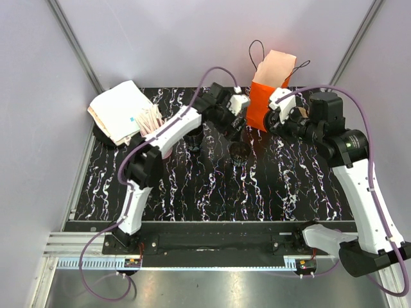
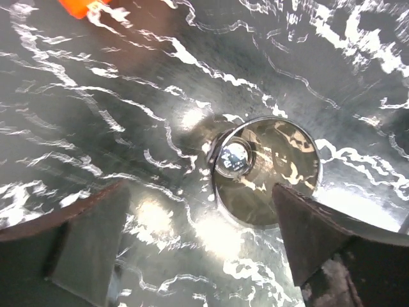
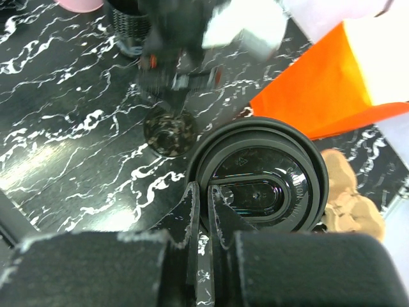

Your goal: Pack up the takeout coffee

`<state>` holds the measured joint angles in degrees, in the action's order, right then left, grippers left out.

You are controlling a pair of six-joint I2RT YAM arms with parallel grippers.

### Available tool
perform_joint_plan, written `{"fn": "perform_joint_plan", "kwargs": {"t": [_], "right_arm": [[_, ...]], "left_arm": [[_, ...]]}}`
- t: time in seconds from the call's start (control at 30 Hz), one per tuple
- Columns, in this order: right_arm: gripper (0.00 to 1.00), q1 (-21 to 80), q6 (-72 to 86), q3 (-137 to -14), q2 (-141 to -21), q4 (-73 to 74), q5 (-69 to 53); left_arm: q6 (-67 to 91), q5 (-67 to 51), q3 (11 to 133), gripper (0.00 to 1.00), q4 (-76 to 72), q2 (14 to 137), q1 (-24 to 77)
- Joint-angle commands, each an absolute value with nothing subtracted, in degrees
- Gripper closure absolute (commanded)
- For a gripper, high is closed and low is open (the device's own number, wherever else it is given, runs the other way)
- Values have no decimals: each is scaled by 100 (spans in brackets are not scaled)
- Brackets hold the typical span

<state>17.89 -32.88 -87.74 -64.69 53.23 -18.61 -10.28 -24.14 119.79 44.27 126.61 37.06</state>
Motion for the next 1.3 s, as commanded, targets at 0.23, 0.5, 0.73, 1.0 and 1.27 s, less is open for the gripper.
{"fn": "perform_joint_plan", "kwargs": {"t": [0.23,0.5,0.73,1.0,1.27], "right_arm": [[100,1775,-3884,-8789,-7101,5669,-2759],[100,1767,-4280,-8631,-7804,5695,-3243],[100,1872,-4491,-8561,-8568,5757,-3410],[100,2232,-4500,-8341,-9132,5379,-3331],[100,2540,-4315,-8033,-9281,4580,-2875]], "left_arm": [[-282,-3173,11145,1,4034,10874,2787],[526,-3313,10284,1,3314,10073,2250],[598,-3410,10230,1,3191,9809,2039],[642,-3384,10116,1,3085,9686,2022],[650,-3384,10037,1,3024,9598,2021]]}}
